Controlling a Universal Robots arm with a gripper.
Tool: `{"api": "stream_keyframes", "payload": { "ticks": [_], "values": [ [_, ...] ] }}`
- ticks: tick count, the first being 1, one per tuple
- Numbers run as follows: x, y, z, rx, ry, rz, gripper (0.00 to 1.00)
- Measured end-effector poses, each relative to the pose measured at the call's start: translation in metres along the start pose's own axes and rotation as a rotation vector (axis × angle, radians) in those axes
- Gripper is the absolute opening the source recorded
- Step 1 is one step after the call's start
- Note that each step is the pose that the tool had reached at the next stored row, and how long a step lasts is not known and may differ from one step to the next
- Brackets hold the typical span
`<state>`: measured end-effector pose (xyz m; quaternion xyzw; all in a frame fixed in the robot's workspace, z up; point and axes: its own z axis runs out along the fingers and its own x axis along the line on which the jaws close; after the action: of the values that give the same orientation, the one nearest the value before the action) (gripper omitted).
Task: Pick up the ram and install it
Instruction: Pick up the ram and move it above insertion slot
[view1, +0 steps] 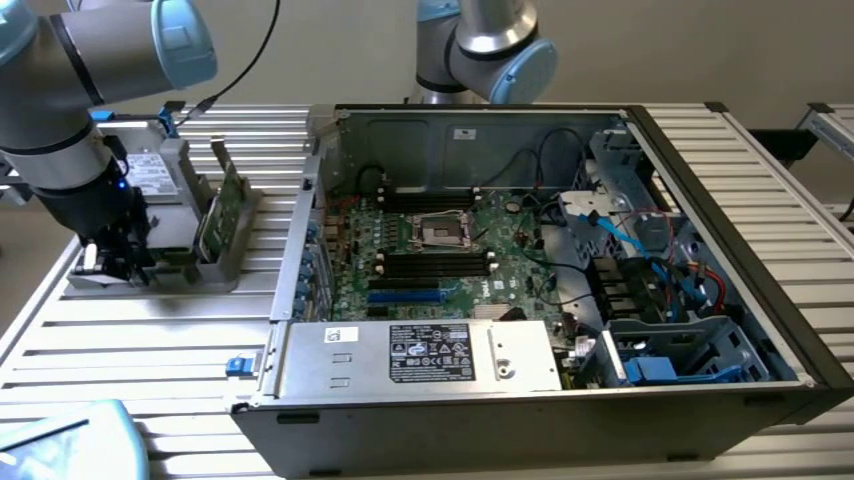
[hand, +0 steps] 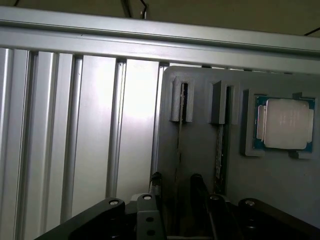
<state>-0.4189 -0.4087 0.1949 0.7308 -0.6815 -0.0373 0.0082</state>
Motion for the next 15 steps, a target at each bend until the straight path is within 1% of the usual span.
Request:
{"api": "stream_keyframes", "payload": {
  "ticks": [5, 7, 9, 11, 12, 14, 15],
  "values": [
    [0.0000, 0.0000, 0.0000, -0.0001, 0.0001, 0.000, 0.37],
    [0.0000, 0.0000, 0.0000, -0.0002, 0.0001, 0.000, 0.35],
    [0.0000, 0.0000, 0.0000, -0.0002, 0.0001, 0.000, 0.22],
    [0.0000, 0.0000, 0.0001, -0.0001, 0.0000, 0.000, 0.22],
    [0.0000, 0.0000, 0.0001, -0.0001, 0.0000, 0.000, 0.15],
    [0.0000, 0.0000, 0.0001, -0.0003, 0.0000, 0.000, 0.15],
    [0.0000, 0.0000, 0.0002, -0.0002, 0.0000, 0.000, 0.14]
  ]
}}
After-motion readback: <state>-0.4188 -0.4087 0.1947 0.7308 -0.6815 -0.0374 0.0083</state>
